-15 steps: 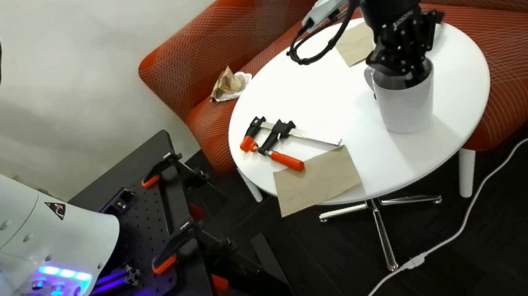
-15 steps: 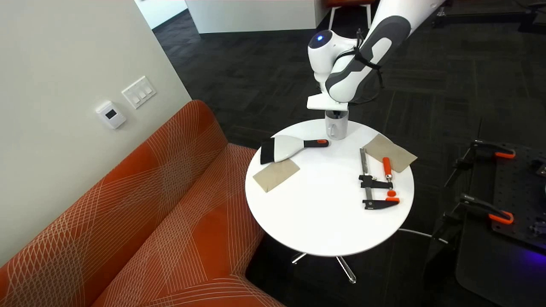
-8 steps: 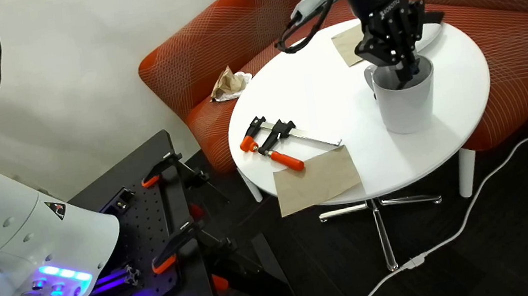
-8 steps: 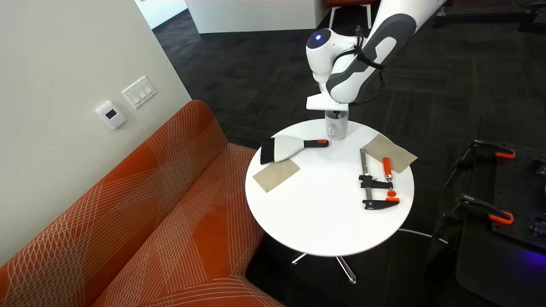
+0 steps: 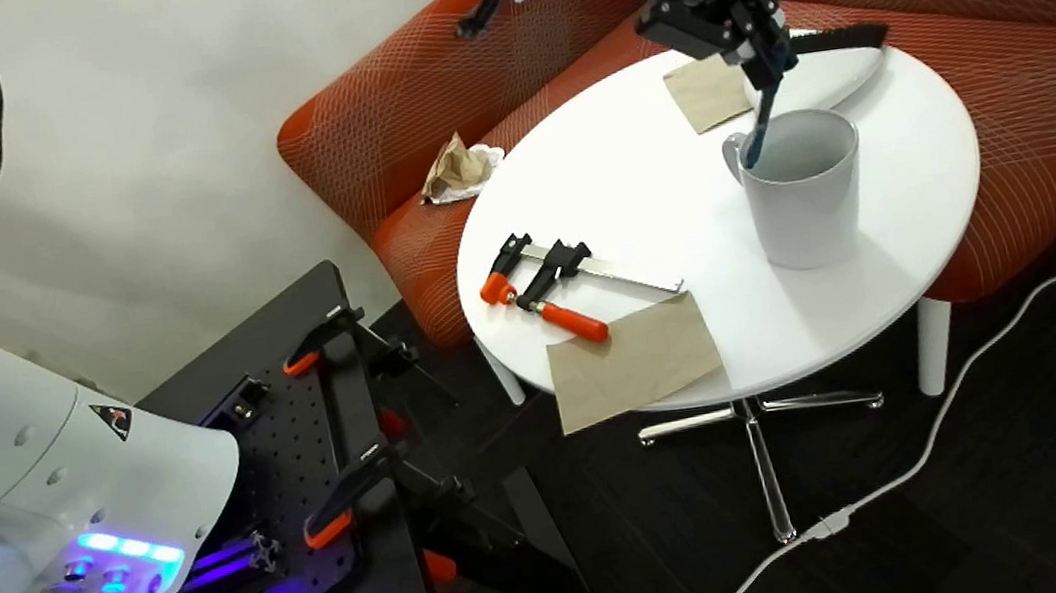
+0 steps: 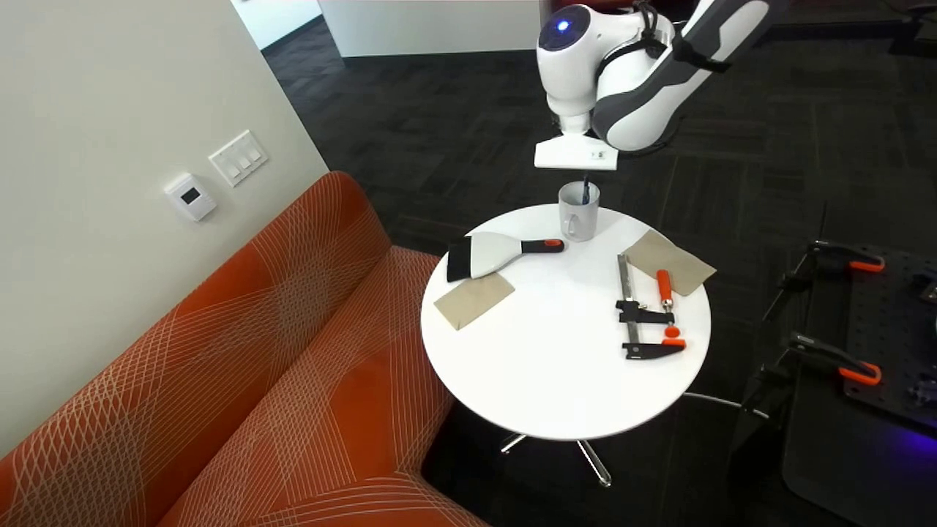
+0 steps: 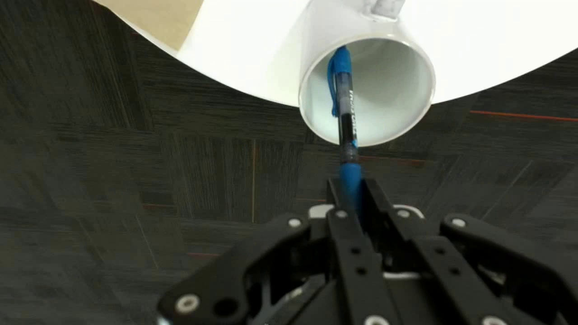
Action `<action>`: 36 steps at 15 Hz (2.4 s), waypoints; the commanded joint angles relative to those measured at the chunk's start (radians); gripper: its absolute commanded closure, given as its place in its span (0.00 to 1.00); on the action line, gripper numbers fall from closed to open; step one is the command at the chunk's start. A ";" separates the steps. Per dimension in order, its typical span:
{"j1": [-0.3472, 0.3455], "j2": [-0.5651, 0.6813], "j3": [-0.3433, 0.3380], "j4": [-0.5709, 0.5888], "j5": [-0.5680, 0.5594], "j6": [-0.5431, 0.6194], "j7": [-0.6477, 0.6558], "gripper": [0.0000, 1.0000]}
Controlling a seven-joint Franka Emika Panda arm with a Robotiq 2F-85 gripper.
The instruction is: Put the pen on the table
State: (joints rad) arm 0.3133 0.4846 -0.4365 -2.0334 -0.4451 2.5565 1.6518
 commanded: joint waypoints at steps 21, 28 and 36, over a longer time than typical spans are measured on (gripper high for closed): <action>-0.135 -0.164 0.439 -0.114 0.059 -0.007 -0.285 0.97; -0.065 0.016 0.460 0.034 0.104 -0.047 -0.445 0.97; -0.015 0.166 0.481 0.187 0.215 -0.180 -0.681 0.97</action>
State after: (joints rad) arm 0.2890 0.6032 0.0335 -1.9215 -0.2788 2.4469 1.0655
